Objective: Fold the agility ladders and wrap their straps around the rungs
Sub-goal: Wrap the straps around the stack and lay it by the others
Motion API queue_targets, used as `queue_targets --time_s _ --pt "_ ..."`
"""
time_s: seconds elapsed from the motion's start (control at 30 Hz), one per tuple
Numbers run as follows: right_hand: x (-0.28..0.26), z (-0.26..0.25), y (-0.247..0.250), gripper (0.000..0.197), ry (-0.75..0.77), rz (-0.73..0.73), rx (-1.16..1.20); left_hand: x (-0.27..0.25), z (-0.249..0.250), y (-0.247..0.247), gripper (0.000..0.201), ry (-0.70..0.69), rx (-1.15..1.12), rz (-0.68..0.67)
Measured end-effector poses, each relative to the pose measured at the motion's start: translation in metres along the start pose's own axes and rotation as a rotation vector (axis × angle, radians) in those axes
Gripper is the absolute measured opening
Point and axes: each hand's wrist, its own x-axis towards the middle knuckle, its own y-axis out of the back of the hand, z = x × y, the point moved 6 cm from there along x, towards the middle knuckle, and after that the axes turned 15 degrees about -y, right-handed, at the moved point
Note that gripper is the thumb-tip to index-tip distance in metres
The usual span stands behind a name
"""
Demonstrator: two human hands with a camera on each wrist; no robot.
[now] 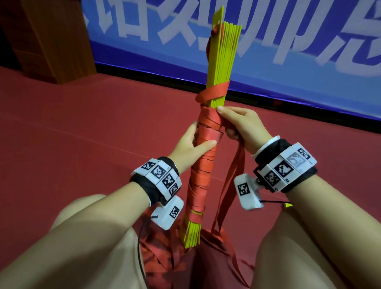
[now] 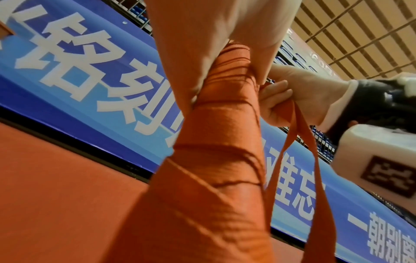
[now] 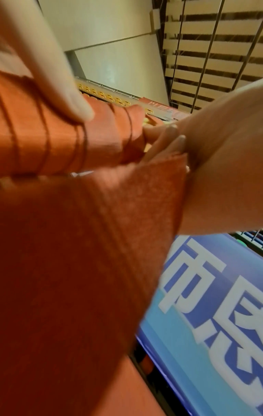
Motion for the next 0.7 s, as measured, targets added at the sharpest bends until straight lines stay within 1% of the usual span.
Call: queue_targets --time_s 0.07,0.1,0.13,0.2,0.23,0.27,0.37,0.47,0.53,0.6,0.63,0.7 --pt "0.005 0.007 0.008 0.037 -0.083 0.028 -0.077 -0.002 -0.005 0.001 0.054 0.010 0.053 0.023" --pt "0.008 0.011 0.011 0.043 -0.119 0.038 -0.094 -0.003 -0.007 0.002 0.057 0.015 0.084 0.032" --pt "0.009 0.013 0.013 0.041 -0.149 0.044 -0.096 -0.003 -0.009 0.003 0.060 0.016 0.119 0.040" --pt "0.010 0.016 0.016 0.021 -0.176 0.032 -0.071 -0.001 -0.011 0.006 0.067 0.008 0.210 0.048" --pt "0.013 0.018 0.018 0.020 -0.173 0.036 -0.052 -0.001 -0.012 0.007 0.068 0.009 0.254 0.050" --pt "0.015 0.020 0.019 0.023 -0.167 0.056 -0.047 0.000 -0.013 0.007 0.069 0.014 0.288 0.050" --pt "0.018 0.028 0.021 0.030 -0.158 0.189 -0.090 0.002 -0.015 0.004 0.069 0.019 0.329 0.050" --pt "0.019 0.030 0.022 0.029 -0.141 0.311 -0.045 0.006 -0.015 0.004 0.071 -0.001 0.388 0.093" --pt "0.018 0.026 0.015 0.024 -0.080 0.323 0.017 0.008 -0.015 0.006 0.076 -0.006 0.471 0.113" --pt "0.015 0.024 0.004 0.016 -0.026 0.322 -0.027 0.009 -0.017 0.005 0.082 0.003 0.521 0.069" --pt "0.015 0.026 0.000 0.017 -0.010 0.330 -0.054 0.009 -0.019 0.003 0.081 0.016 0.512 0.034" --pt "0.016 0.033 -0.001 0.028 0.010 0.366 -0.013 0.007 -0.023 -0.003 0.068 0.070 0.400 -0.014"
